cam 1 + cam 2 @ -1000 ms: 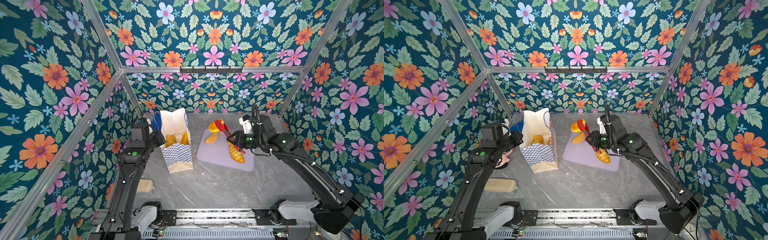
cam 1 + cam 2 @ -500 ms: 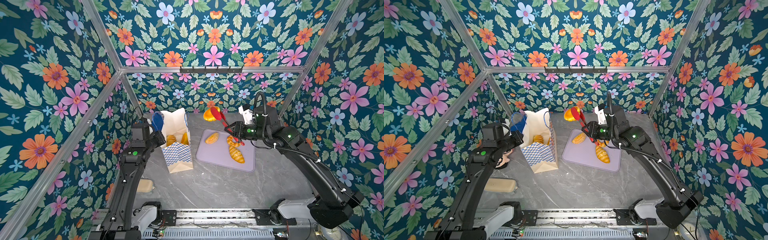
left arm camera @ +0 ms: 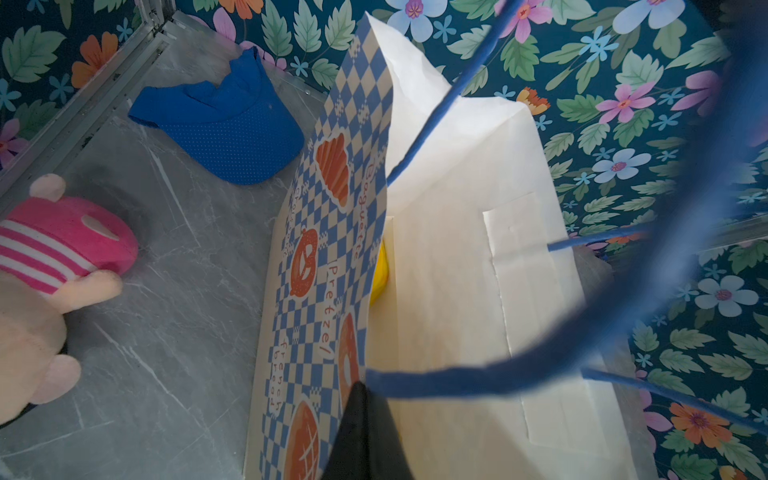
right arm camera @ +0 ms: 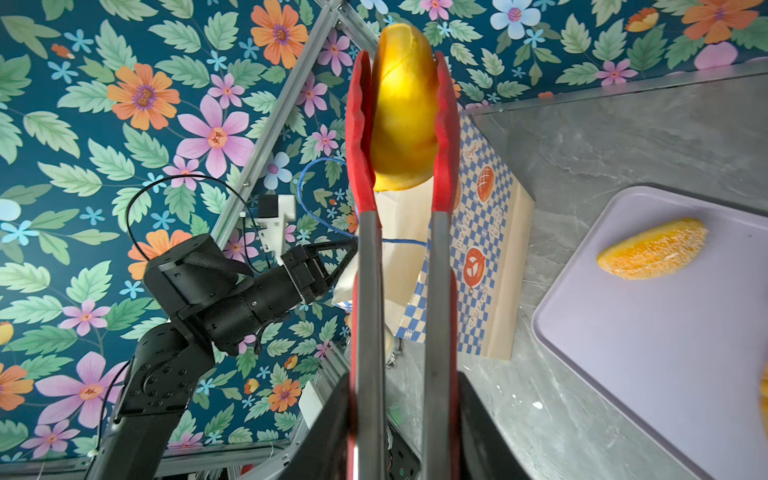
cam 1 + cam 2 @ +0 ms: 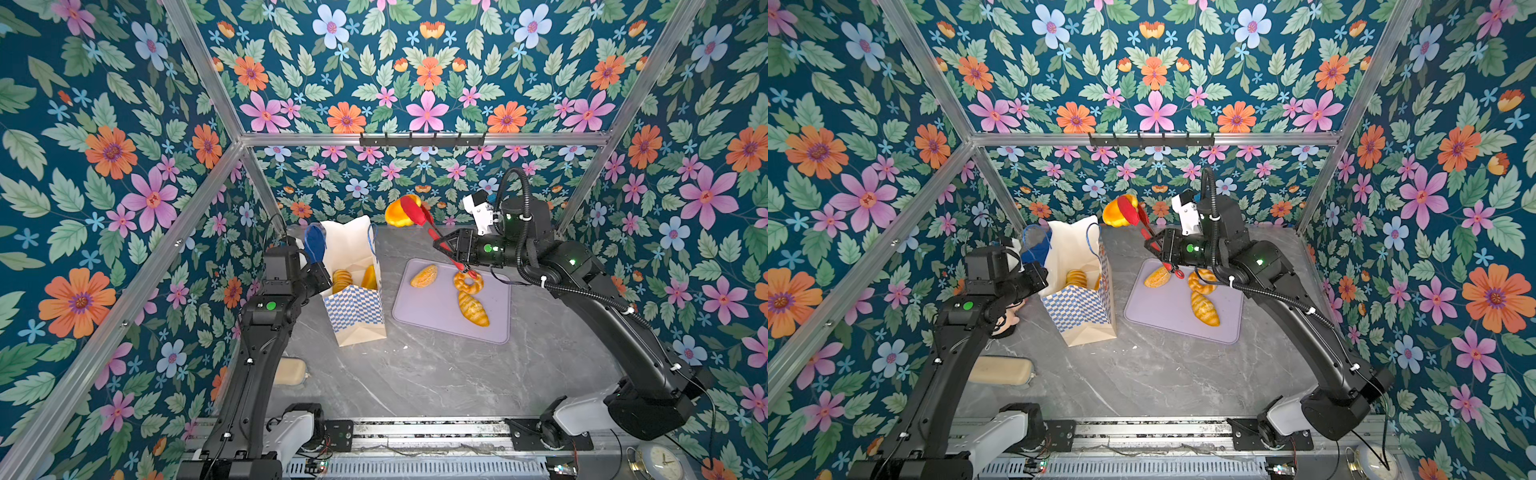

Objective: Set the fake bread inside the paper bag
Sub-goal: 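Lift the yellow bun and carry it over the bag's mouth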

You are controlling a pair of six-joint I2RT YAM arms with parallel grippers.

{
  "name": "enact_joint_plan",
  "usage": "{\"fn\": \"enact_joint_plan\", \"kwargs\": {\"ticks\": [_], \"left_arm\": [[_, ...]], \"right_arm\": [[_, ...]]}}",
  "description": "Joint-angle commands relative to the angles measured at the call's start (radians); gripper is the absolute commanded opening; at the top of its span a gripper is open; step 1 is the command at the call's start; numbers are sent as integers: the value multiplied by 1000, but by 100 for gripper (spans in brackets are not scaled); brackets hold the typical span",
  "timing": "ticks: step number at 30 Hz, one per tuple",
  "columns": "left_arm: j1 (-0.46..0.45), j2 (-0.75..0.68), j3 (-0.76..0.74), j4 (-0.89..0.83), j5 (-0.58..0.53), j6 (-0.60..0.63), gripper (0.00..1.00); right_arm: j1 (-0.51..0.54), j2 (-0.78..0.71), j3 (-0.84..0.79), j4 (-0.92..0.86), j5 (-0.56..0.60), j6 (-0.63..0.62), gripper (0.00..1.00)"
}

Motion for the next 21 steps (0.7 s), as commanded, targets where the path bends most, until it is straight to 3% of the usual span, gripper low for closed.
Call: {"fn": "enact_joint_plan", "kwargs": {"ticks": [1,12,21], "left_arm": [[-1,-3,-6,-9,2,1,3],[-1,-7,-8,-9,0,1,0],[-1,-9,-12,-7,-1,-2,0]], "right_arm": [[25,26,44,48,-7,-32,36],[114,155,218,-6,-12,-74,36],[182,312,426,-152,56,-135,36]]}}
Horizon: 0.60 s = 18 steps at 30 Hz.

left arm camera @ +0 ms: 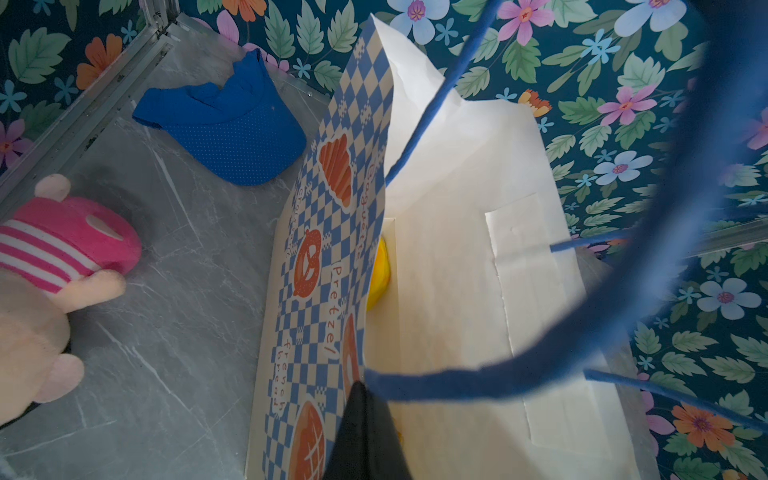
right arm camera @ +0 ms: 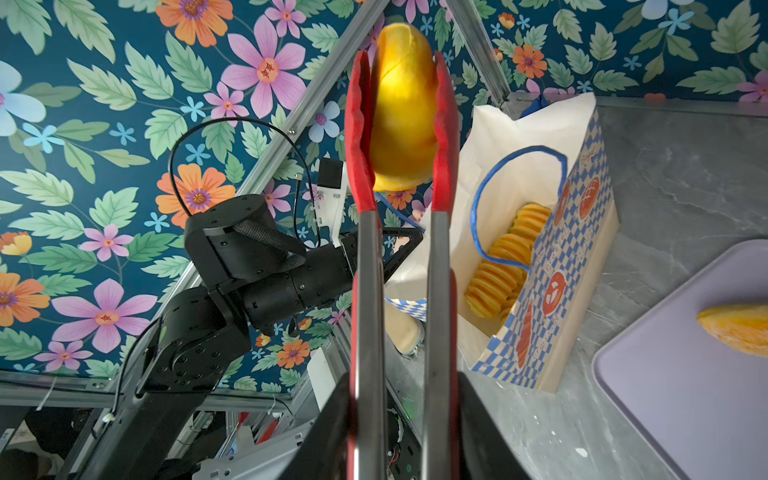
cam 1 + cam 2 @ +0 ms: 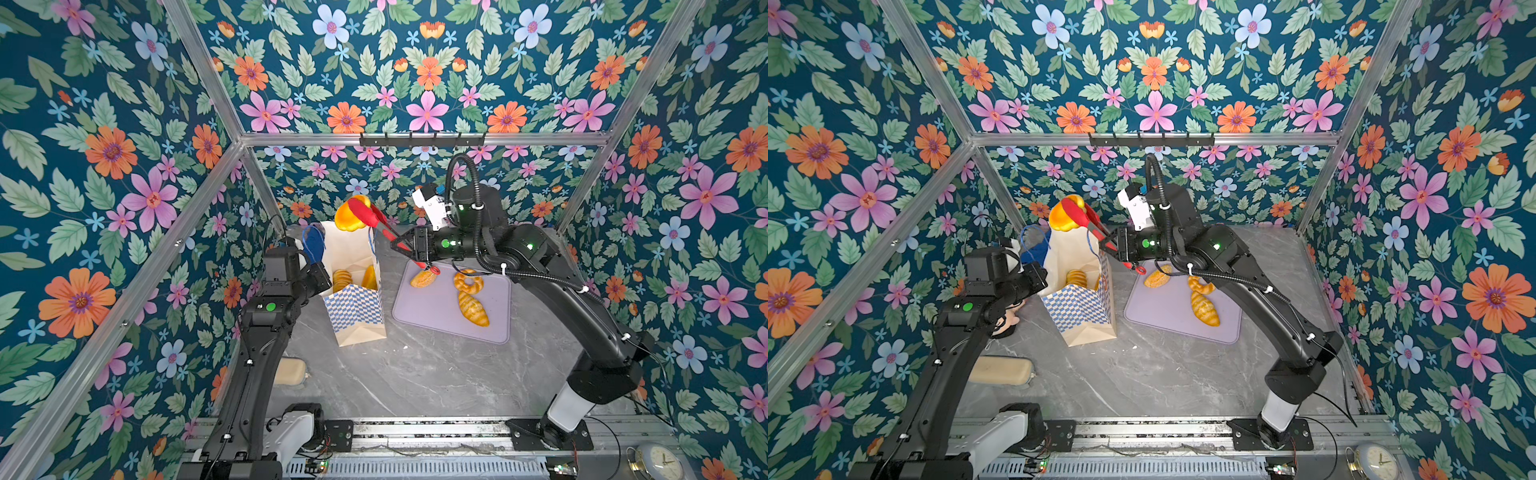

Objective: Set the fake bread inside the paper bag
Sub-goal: 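Lift the yellow bun and carry it over the bag's mouth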

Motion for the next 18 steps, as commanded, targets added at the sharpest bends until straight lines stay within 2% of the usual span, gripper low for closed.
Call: {"fn": "enact_joint_plan", "kwargs": {"ticks": [1,6,18], "left_arm": [[-1,-3,-5,-11,0,-2,0],[-1,-6,-8,-11,-2,-2,0],[-1,-9,-9,-11,-5,-4,0]], "right_arm": [[18,38,66,-56,53,-45,36],[45,107,163,-141,118,-75,35],[70,200,246,-264,195,-127,35]]}}
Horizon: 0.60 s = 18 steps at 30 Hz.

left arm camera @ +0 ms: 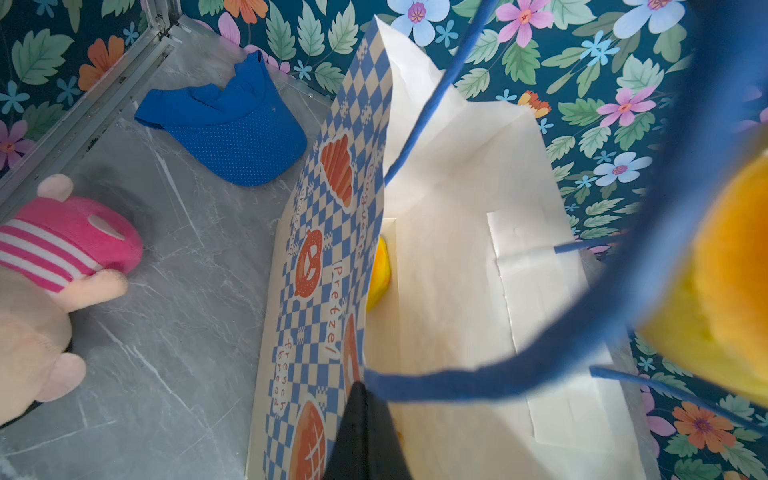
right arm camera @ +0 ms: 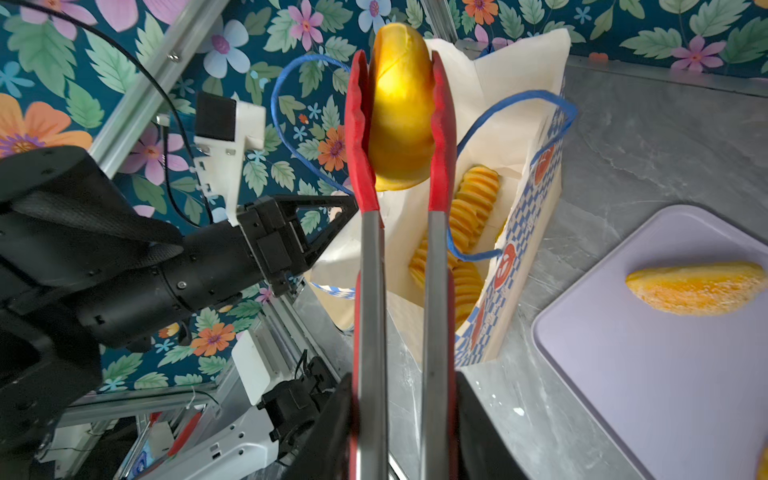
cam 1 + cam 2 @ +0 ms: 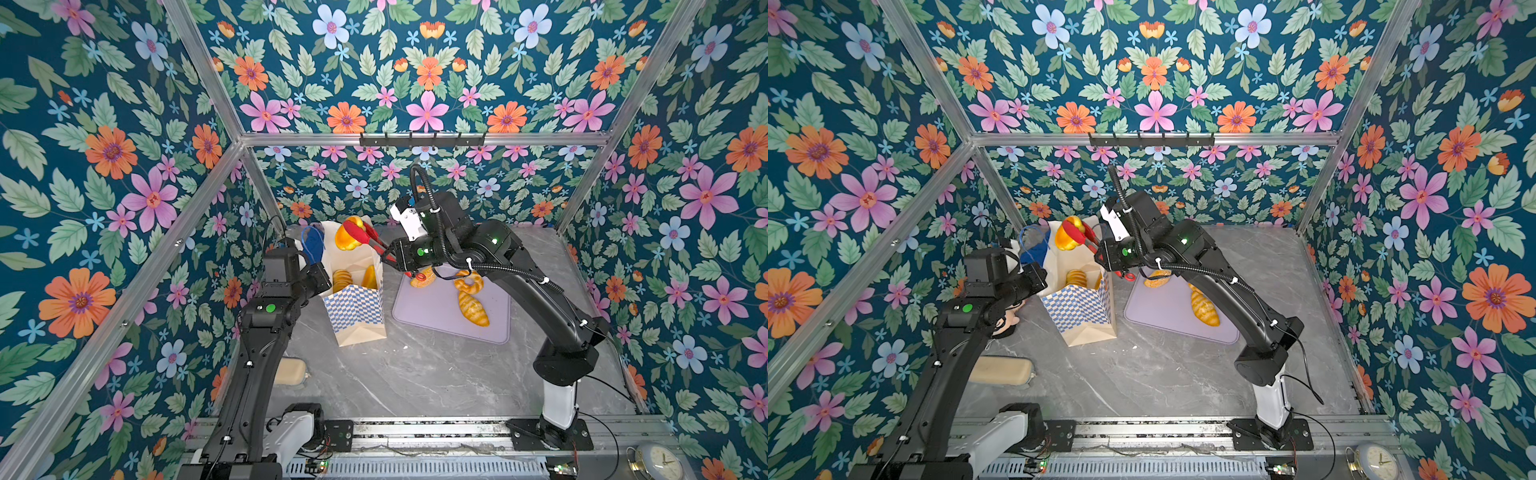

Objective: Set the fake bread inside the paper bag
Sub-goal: 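Lift the yellow bun and carry it over the bag's mouth, then lower the yellow bun into the bag and open the tongs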

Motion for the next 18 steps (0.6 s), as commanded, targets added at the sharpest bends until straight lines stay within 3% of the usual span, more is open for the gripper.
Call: {"fn": "enact_joint_plan", "kwargs": {"ticks": [1,18], "left_arm": [[-1,-2,-2,-14,-3,-3,0],[-1,3,-1,-13,-4,-5,0]], "right_arm": [[4,7,10,-23,41,-31,35],[9,38,24,-102,122,-60,43]]}}
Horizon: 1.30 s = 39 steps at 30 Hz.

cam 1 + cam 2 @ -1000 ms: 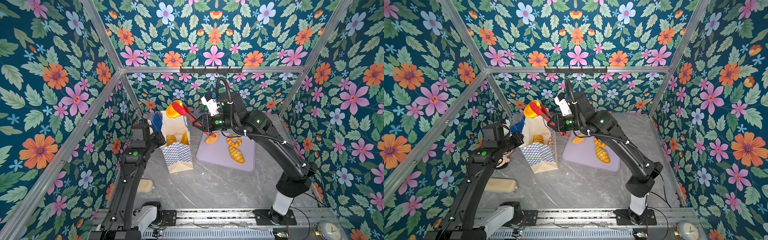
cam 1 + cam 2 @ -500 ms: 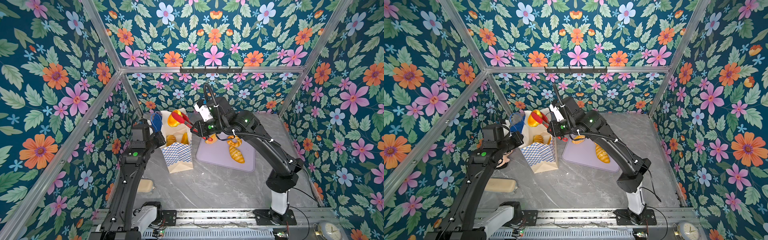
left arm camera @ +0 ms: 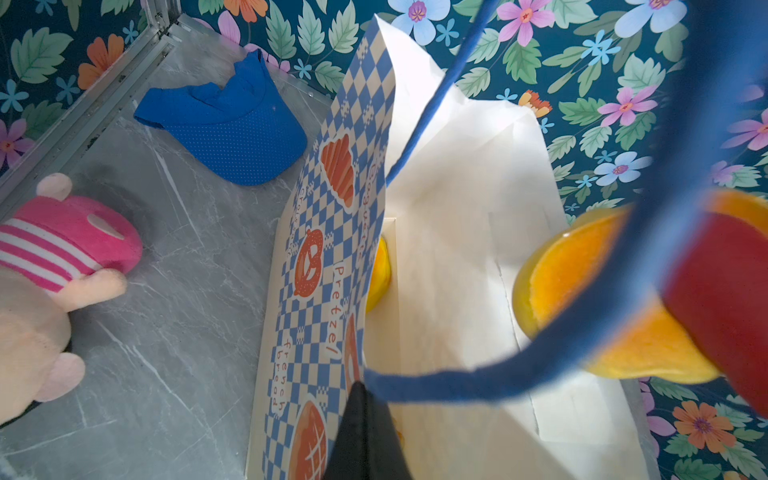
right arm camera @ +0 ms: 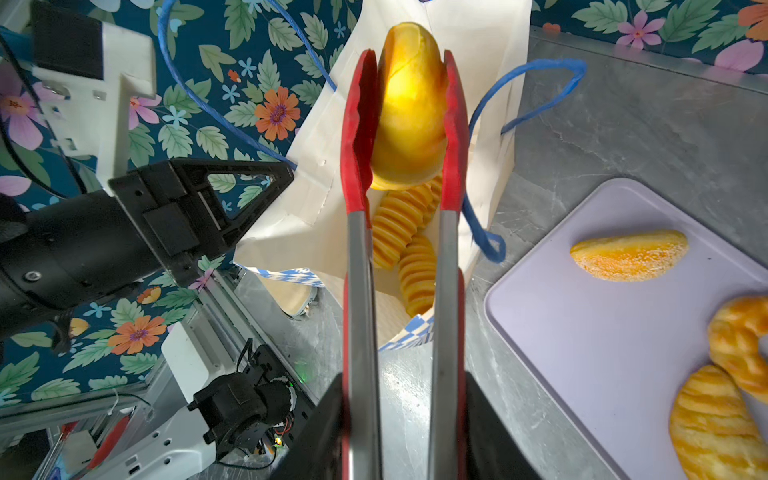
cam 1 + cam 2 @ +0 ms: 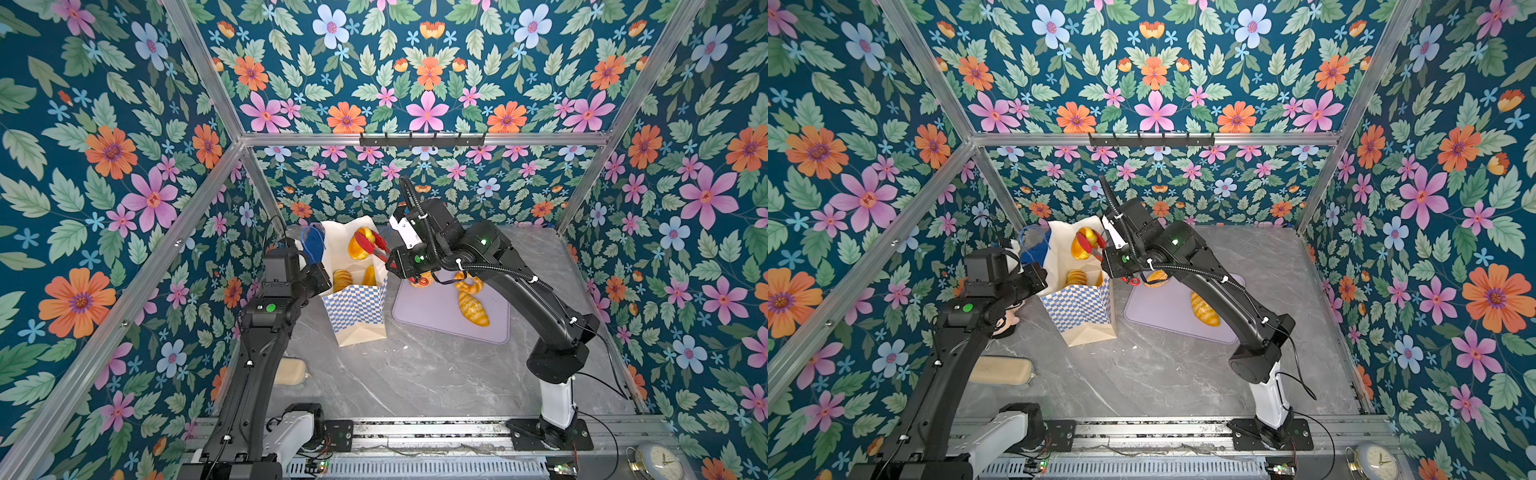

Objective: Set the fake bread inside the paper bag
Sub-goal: 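Lower the yellow bun into the bag and open the tongs, then withdraw the open tongs from the bag back over the tray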

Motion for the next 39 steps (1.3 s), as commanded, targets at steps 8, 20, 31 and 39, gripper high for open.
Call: {"fn": "enact_joint_plan", "kwargs": {"ticks": [8,20,31,39], "left_arm": [[0,0,-3,-14,-5,1,0],[-1,2,-4,-13,-5,1,0],[-1,1,-2,-13,-7,2,0],[-1,6,0,-10,-5,3,0]], "right_arm": [[3,-3,9,5,1,-10,49],[5,-20,11,37,-46,-2,50],[4,-79,7,93,-59,0,50],[2,-213,-124,157,73,-15,48]]}}
